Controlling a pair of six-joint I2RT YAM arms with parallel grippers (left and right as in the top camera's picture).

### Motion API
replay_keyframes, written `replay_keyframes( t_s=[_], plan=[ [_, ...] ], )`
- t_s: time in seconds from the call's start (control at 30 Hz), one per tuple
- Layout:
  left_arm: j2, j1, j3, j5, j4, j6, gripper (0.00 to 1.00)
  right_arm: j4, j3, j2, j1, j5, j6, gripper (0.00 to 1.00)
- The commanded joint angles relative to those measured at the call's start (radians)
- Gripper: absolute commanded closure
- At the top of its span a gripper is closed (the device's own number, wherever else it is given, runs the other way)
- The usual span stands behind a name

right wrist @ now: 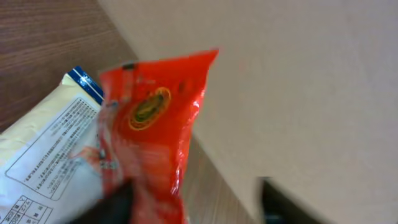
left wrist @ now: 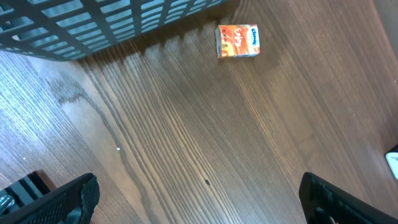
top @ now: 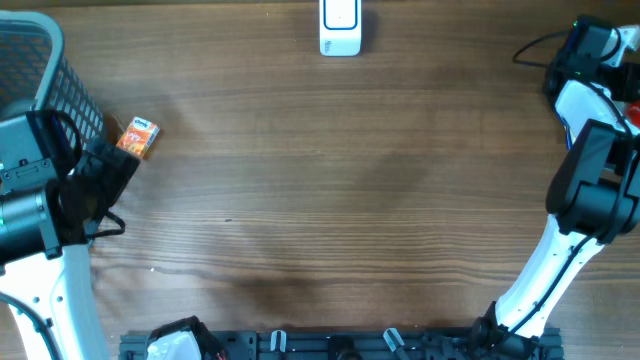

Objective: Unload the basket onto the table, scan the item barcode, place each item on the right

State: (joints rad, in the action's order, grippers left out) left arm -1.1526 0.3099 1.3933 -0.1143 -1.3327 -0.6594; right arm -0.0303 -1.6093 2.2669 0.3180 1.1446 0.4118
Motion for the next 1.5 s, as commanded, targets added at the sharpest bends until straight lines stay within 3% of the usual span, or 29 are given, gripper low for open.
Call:
replay_keyframes(
  t_s=[0.0,0.17,0.37,0.57,0.83,1.03,1.23,1.47],
  plan=[
    [0.001,0.007,0.0,0.001,0.0,0.0,0.0,-0.002,-0.01,-0.014,-0.021,-0.024,-0.048,0.11],
    [0.001,0.007,0.0,0.001,0.0,0.0,0.0,-0.006,-0.01,-0.023,-0.061,-0.018,-0.042,0.01],
    [0.001,0.007,0.0,0.001,0.0,0.0,0.0,0.017,-0.01,-0.095,-0.157,-0.147,-0.047,0.0],
    [0.0,0.007,0.0,0.001,0.0,0.0,0.0,0.176,-0.01,-0.179,-0.307,-0.446,-0.153,0.01],
    [0.001,0.007,0.0,0.001,0.0,0.0,0.0,0.437,-0.01,-0.229,-0.552,-0.805,-0.506,0.0],
    [0.0,0.007,0.0,0.001,0.0,0.0,0.0,0.44,-0.01,-0.25,-0.768,-1.341,-0.591,0.0],
    [0.0,0.007,0.0,0.001,0.0,0.0,0.0,0.303,-0.01,-0.243,-0.93,-1.364,-0.87,0.0],
    [0.0,0.007,0.0,0.001,0.0,0.0,0.0,0.246,-0.01,-0.243,-1.019,-1.295,-0.888,0.0]
  ],
)
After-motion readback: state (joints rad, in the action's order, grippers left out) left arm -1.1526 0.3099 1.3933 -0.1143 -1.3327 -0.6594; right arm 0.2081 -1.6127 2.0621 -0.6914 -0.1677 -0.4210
